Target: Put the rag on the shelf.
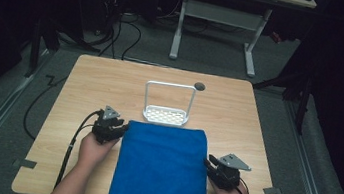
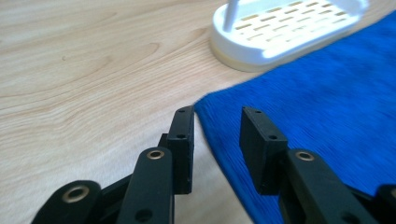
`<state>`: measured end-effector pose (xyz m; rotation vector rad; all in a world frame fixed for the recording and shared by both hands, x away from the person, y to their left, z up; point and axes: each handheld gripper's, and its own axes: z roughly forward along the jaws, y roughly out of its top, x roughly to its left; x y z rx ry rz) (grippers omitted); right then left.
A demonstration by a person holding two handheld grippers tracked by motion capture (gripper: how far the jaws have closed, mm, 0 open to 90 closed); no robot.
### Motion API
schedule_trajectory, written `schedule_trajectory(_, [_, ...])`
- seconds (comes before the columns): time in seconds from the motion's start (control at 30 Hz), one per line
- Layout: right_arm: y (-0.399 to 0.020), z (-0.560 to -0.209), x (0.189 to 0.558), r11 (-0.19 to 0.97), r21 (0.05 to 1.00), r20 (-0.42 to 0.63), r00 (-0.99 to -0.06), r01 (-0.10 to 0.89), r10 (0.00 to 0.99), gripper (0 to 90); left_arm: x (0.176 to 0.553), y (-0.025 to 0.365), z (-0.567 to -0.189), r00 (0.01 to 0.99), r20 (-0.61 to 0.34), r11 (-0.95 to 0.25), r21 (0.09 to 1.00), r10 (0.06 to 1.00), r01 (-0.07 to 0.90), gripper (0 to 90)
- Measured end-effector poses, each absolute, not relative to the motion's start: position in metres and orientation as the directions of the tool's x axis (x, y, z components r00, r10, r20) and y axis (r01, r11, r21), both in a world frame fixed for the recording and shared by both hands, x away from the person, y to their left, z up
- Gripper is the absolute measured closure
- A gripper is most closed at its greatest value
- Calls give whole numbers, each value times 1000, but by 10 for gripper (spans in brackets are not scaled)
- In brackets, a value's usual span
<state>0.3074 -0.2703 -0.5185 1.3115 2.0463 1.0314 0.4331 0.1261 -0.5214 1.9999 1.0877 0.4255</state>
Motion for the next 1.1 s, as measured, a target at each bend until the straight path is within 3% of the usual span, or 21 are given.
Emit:
schedule_trajectory(0.23, [-270,-520,307,248,807,-10,-408,535,913,683,451,119,-529,564,-91,-313,754,821,577,647])
schedule_trajectory(0.47, [-267,-516,327,233,808,-3,-392,541,920,589,455,120,-532,564,-131,-293,747,815,597,664])
schedule_trajectory(0.57, [-267,-513,338,217,813,3,-376,540,927,592,455,121,-533,562,-141,-286,746,815,601,674])
schedule_trajectory(0.67, [-267,-511,367,207,790,3,-341,577,940,656,455,120,-533,564,-139,-287,748,814,599,683])
schedule_trajectory(0.9, [-260,-518,411,212,749,-2,-317,628,948,652,453,117,-533,581,-121,-309,750,805,584,717])
schedule_trajectory(1.1, [-255,-524,424,198,732,11,-303,651,953,656,451,116,-533,580,-109,-315,751,807,580,764])
